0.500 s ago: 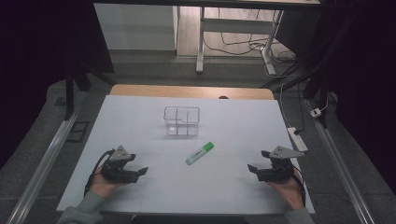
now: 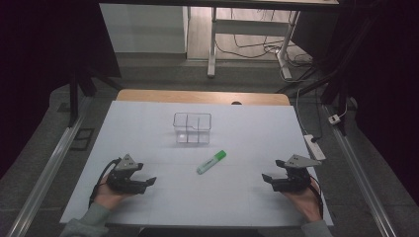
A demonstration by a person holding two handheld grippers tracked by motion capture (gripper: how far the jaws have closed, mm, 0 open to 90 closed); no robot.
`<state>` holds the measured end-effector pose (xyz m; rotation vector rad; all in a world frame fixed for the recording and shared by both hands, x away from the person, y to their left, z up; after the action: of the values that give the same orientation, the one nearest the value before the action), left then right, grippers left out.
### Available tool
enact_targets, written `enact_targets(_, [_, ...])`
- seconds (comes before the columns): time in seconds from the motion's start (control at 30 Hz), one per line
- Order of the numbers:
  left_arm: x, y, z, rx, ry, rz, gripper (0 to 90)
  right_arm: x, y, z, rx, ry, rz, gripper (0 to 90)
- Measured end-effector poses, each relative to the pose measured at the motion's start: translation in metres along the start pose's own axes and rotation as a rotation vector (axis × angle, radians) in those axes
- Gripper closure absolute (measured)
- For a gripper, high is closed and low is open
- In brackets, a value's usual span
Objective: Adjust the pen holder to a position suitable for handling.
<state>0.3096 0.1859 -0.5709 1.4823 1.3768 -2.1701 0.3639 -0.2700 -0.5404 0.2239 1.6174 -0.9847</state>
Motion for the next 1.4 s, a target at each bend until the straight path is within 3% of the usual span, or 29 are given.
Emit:
enact_targets(0.27, [-0.001,-0.002,-0.004,-0.008,-0.002,0.009,24.5,-0.003,0.000,-0.002,-0.005,-0.010,-0.008,22.3])
enact_targets(1.4, [0.000,-0.004,-0.009,-0.011,0.008,0.005,24.4,-0.030,0.033,-0.012,-0.044,0.005,-0.035,23.9])
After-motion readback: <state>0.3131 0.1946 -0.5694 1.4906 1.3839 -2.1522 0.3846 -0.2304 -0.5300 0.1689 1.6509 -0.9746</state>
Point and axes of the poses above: each handheld gripper's, and its own axes: y roughly forward along the jaws, x roughly out of its underside, z roughly to its right, the point moved 7 cm from there along y, roughly forward along the jaws, and after that the axes turned 8 degrees about z, right-handed, at the moved point
